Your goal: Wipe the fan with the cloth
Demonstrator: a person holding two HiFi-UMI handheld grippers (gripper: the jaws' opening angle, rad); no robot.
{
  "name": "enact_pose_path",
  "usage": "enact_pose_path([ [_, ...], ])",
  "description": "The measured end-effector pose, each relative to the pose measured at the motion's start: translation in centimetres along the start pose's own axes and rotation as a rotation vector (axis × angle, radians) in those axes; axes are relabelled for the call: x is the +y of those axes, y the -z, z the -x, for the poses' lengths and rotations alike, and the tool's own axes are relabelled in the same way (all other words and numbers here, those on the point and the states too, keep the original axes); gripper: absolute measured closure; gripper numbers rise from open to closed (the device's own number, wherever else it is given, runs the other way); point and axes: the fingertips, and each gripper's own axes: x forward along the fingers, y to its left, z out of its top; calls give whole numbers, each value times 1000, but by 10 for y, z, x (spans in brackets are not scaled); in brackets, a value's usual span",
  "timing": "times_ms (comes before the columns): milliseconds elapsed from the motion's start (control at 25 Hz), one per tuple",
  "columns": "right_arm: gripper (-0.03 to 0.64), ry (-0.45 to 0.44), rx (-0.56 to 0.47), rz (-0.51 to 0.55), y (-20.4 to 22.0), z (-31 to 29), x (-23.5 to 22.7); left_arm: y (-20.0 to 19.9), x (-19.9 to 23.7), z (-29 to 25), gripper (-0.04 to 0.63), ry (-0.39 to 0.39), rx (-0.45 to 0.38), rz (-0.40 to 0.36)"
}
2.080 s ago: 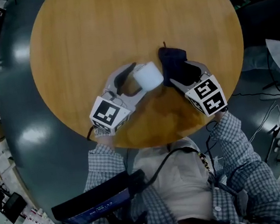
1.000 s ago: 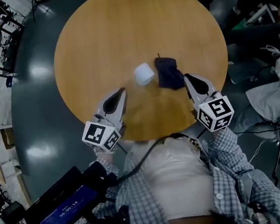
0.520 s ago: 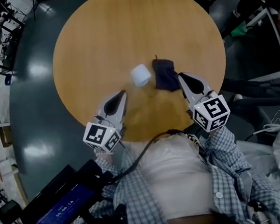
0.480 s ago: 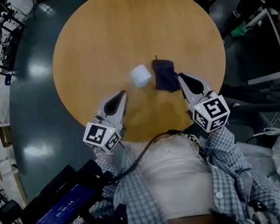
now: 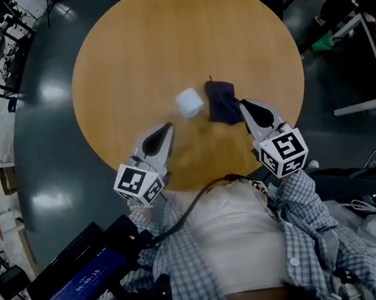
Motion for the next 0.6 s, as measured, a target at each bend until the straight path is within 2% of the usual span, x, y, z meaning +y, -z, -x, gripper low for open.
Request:
enact_pose_path([
  [200,612,-2,16,-5,16,-2,2,13,-2,0,595,5,9,-4],
  [600,612,-1,51,-6,14,-3,3,9,-3,1,595,13,24,-3],
])
